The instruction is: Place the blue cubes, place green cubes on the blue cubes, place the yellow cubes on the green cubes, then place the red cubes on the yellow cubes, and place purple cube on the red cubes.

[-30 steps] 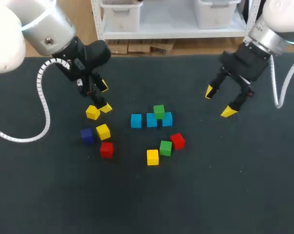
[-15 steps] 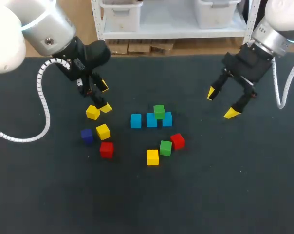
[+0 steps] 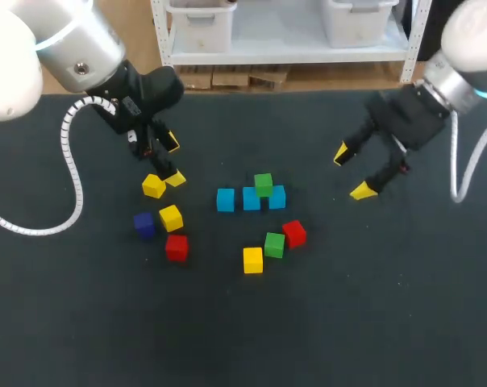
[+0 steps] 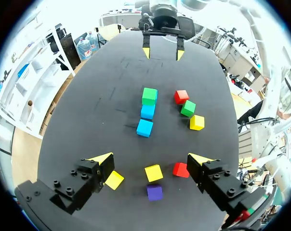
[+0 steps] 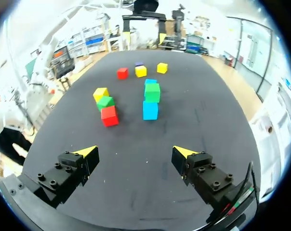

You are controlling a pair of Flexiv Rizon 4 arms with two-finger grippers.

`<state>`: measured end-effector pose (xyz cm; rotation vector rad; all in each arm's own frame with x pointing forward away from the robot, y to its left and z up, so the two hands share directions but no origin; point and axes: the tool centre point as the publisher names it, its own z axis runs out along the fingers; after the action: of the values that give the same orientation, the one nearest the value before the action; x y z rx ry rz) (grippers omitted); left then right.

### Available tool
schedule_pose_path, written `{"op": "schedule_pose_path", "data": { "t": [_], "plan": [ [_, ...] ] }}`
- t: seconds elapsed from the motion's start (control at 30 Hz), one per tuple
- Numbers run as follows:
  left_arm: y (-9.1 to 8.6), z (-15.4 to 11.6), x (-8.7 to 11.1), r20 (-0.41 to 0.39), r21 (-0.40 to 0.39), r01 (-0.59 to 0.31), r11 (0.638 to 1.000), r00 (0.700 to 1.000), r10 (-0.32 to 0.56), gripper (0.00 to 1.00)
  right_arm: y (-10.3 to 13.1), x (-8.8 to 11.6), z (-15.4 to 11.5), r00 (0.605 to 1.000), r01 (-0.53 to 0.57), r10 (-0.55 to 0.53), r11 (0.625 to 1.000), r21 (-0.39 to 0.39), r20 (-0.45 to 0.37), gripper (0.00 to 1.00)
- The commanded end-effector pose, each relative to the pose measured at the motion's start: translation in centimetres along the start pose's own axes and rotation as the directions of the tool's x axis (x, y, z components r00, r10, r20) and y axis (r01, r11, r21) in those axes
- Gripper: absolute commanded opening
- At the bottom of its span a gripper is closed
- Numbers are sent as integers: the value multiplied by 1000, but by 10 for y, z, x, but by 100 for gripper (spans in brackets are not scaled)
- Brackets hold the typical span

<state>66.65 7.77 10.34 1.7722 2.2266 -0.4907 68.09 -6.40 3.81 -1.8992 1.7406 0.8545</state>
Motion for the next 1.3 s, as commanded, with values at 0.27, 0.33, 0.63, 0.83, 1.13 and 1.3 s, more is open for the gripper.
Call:
{"op": "schedule_pose_path", "data": {
  "t": [0.27, 0.33, 0.63, 0.83, 1.13, 1.3],
  "plan": [
    [1, 0, 1, 3, 0, -2, 1000, 1000, 2, 100, 28, 1, -3, 996, -45, 21, 952, 302, 83, 100],
    [1, 0, 1, 3, 0, -2, 1000, 1000, 2, 100, 28, 1, -3, 995, -56, 27, 950, 308, 97, 100],
    [1, 0, 1, 3, 0, -2, 1000, 1000, 2, 100, 29, 0, -4, 994, -66, 37, 953, 296, 103, 100],
    [-6, 2, 0, -7, -7, -46, 999, 999, 46, 100, 29, 0, -4, 994, -66, 37, 953, 296, 103, 100],
    [-42, 10, -14, -22, -8, -113, 994, 993, 113, 100, 29, 0, -4, 994, -66, 37, 953, 296, 103, 100],
    [-65, 18, -33, -6, -1, -125, 992, 992, 125, 100, 29, 0, -4, 994, -66, 37, 953, 296, 103, 100]
  ]
}}
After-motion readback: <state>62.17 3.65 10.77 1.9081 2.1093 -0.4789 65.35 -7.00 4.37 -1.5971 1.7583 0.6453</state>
